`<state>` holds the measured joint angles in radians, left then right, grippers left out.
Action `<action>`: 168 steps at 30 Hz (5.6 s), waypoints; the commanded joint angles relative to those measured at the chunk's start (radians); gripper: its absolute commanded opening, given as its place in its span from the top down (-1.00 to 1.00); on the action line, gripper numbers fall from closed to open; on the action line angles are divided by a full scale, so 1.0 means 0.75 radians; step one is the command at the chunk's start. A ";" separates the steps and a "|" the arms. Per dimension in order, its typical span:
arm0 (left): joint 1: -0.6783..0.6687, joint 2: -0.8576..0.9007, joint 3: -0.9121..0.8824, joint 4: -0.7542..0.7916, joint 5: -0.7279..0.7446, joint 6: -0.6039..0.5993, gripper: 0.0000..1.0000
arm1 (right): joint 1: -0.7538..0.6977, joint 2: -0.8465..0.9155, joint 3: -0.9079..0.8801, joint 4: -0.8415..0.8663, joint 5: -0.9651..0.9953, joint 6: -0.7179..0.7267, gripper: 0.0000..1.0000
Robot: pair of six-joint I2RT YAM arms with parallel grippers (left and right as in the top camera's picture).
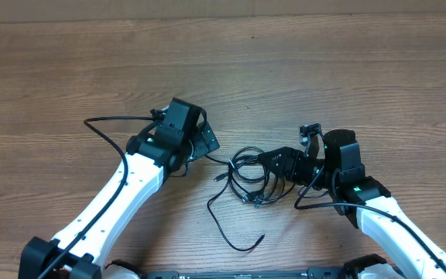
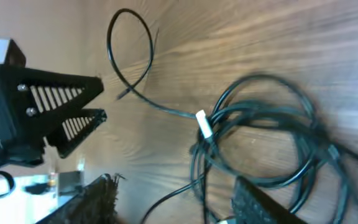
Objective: Untangle cables
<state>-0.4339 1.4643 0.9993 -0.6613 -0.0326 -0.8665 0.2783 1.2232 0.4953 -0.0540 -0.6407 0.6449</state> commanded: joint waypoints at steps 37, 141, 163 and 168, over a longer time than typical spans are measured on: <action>0.273 0.065 -0.005 -0.101 0.045 0.044 -0.99 | 0.682 0.607 0.727 -0.448 0.795 -0.717 0.92; 0.526 0.070 -0.074 -0.171 0.280 -0.339 -0.99 | 0.508 1.045 1.032 -0.807 0.715 1.308 -0.32; 0.526 0.070 -0.074 -0.201 0.273 -0.339 -0.99 | 0.572 1.110 1.031 -0.946 0.605 1.150 0.38; 0.526 0.070 -0.074 -0.201 0.279 -0.252 -0.99 | 0.570 1.109 1.034 -0.686 0.739 0.834 0.92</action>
<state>-0.0429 1.5352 0.9504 -0.8101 0.1890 -1.1351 0.7082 2.0098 1.2873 -0.6640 -0.1951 1.4624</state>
